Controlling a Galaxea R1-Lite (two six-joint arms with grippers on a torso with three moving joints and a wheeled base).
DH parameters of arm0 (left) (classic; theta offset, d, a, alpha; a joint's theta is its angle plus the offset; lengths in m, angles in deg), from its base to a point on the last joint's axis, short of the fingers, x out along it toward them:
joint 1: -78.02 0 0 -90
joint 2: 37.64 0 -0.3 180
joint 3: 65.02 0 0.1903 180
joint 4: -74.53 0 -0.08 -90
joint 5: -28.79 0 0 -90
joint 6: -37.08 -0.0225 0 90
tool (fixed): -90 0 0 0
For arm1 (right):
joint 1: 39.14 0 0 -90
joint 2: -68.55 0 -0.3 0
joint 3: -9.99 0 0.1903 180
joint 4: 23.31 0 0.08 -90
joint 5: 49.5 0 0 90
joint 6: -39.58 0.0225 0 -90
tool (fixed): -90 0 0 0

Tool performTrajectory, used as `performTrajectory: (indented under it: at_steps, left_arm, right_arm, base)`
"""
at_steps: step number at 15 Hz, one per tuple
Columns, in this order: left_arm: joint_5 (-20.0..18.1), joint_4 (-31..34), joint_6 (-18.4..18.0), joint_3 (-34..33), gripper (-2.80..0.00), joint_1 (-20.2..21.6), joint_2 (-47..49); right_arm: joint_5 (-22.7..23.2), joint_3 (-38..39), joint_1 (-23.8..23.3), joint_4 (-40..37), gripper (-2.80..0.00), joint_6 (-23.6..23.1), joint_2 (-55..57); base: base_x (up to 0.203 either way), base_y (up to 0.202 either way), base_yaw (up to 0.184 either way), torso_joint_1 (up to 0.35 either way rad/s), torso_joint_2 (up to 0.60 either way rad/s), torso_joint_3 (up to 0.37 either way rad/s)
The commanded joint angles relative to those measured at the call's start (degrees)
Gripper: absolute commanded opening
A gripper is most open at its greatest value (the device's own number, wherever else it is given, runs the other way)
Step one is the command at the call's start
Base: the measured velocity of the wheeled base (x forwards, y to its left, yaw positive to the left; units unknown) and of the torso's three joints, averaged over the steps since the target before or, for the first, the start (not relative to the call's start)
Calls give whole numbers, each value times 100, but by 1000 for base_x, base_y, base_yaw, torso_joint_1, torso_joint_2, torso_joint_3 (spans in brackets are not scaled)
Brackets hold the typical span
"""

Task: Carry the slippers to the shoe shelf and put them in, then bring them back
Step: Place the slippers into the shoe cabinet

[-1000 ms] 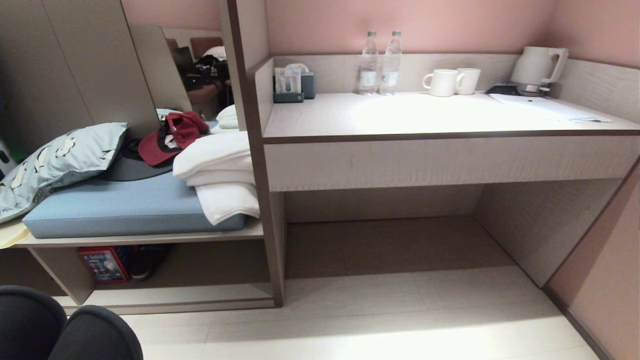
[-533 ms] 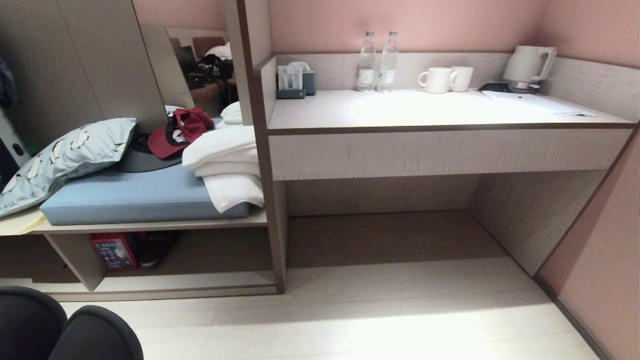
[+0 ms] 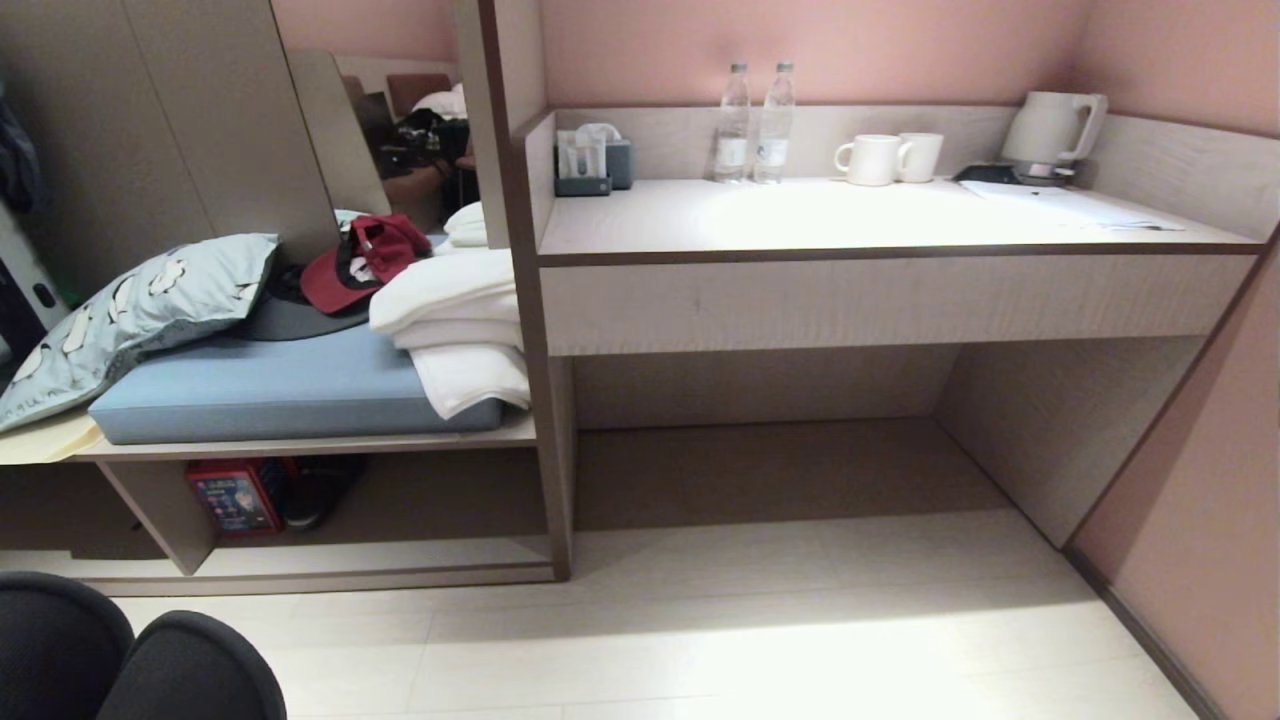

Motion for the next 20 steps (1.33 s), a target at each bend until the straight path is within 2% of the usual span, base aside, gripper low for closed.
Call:
performTrajectory:
  at_steps: [1,6,20]
  left_arm:
    - [-1,-2,4,-3,-280,0,0]
    - [-1,-2,3,1,-280,0,0]
    - [-1,-2,-18,1,-280,0,0]
  right_arm:
    - [5,0,2,0,-280,-2,-6]
    - [5,0,7,0,-280,4,-6]
    - [5,0,-1,0,-280,4,-6]
  base:
    - [0,0,0,0,0,0]
    - [0,0,0,3,4,-109]
    - [0,0,0,2,3,-197]
